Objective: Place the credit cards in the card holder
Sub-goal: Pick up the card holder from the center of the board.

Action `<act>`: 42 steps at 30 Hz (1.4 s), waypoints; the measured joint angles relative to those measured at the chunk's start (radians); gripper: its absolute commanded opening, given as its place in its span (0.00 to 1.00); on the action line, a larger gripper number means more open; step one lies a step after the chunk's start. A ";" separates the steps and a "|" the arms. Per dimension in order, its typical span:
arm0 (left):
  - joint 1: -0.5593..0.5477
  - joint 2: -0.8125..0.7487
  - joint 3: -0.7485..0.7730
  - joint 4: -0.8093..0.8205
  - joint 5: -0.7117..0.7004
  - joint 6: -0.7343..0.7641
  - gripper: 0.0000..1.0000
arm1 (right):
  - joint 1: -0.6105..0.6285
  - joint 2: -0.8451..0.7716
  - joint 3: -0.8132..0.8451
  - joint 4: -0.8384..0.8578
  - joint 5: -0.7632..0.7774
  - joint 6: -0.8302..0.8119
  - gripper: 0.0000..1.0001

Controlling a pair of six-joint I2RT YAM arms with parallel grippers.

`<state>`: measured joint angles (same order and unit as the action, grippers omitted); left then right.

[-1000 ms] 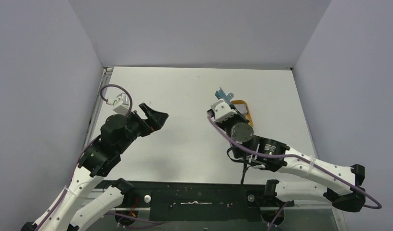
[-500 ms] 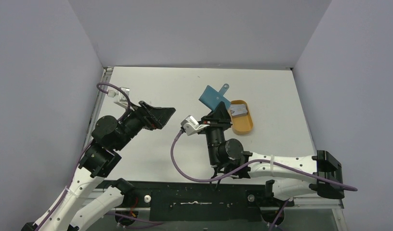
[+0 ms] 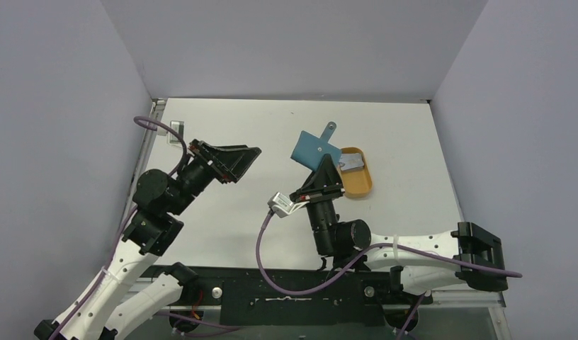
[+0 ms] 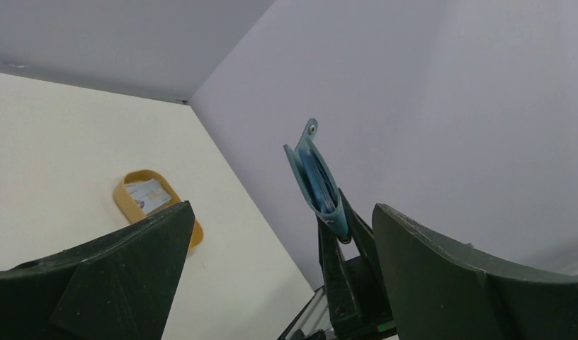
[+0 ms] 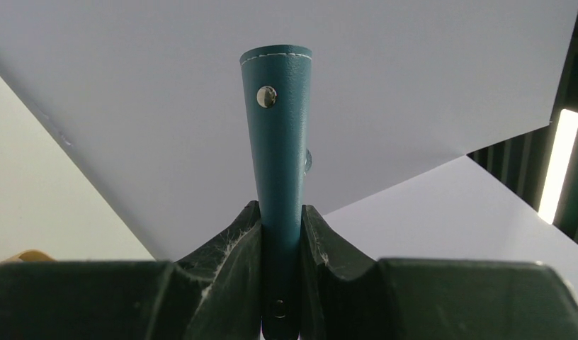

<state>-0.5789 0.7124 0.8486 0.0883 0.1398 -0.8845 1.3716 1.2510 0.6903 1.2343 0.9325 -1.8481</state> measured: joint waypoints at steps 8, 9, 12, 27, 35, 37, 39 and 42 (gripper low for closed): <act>-0.030 0.159 0.108 0.071 0.135 -0.032 0.97 | 0.023 -0.001 -0.005 0.065 -0.069 -0.084 0.00; -0.041 0.174 0.114 0.071 0.148 -0.032 0.97 | 0.025 -0.001 -0.005 0.072 -0.075 -0.092 0.00; -0.073 0.204 0.118 0.068 0.171 -0.032 0.97 | 0.034 0.001 -0.005 0.092 -0.088 -0.108 0.00; -0.169 0.280 0.182 0.050 0.170 -0.072 0.54 | 0.045 0.039 -0.005 0.120 -0.099 -0.135 0.00; -0.194 0.305 0.222 -0.062 0.098 -0.157 0.41 | 0.045 0.039 -0.004 0.126 -0.095 -0.156 0.00; -0.196 0.307 0.232 -0.084 0.092 -0.174 0.43 | 0.045 0.042 -0.004 0.127 -0.093 -0.157 0.00; -0.200 0.311 0.241 -0.109 0.091 -0.187 0.43 | 0.045 0.044 -0.004 0.127 -0.093 -0.158 0.00; -0.204 0.314 0.247 -0.135 0.089 -0.206 0.37 | 0.045 0.051 -0.004 0.127 -0.093 -0.158 0.00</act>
<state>-0.7834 1.0264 1.0954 -0.0463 0.2283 -1.0904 1.4162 1.3022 0.6861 1.3617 0.8398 -2.0064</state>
